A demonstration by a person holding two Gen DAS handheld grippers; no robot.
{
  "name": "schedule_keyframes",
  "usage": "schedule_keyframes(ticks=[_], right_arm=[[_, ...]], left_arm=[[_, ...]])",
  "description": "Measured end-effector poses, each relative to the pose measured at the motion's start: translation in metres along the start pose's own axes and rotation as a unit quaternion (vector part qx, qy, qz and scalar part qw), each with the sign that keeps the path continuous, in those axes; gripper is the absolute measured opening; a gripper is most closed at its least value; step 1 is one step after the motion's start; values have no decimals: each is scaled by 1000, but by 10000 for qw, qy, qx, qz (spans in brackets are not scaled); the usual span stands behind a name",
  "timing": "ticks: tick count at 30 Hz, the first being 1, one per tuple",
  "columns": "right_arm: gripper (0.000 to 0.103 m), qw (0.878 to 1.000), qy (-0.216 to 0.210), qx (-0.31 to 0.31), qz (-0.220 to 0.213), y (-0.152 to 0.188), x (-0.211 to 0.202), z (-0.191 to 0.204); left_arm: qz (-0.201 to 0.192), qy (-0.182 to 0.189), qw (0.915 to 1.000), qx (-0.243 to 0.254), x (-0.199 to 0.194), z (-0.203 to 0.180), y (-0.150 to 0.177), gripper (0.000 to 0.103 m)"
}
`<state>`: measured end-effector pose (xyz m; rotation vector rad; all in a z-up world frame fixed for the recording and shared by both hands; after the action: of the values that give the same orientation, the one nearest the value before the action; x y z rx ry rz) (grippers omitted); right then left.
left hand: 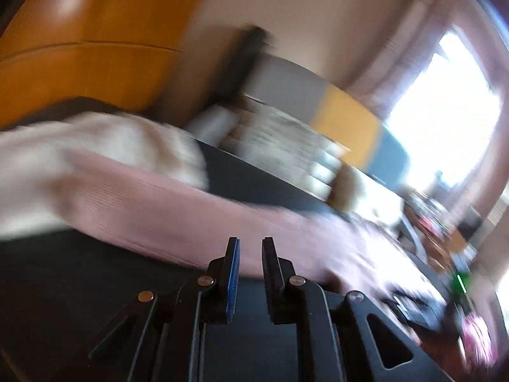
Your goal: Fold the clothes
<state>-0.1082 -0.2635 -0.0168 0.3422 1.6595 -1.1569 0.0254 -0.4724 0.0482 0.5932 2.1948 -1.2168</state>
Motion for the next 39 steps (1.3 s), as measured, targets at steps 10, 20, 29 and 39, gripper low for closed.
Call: schedule_keyframes(ticks=[10,20,29,39], right_arm=[[18,9965,-437,-639,328,-30,32,8],[18,9840,-770,-1546,440,-40,73,68],[18,9874,-821,-1336,215,-46,53,69],[18,9887,-1373,-511,330,-31,32,30]], left_arm=[[1350,394,9893,378,88,-90,114,12],[830,372,9946,503,64,-75,146,12],[677,304,9951,654,57,-78,157,12],[537,364,9967,490,34,-68,147,13]])
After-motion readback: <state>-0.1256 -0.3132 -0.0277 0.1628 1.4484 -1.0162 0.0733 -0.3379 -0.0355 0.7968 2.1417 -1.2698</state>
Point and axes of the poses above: each gripper's, at about its wrist camera, not at the fingertips, and x roughly the way its jaws point, z to its left, y to its underside, the point moved 3 cm from there along x, roughly the way its jaws point, and after that the axes turned 10 degrees about z, right-handed, at the moved point
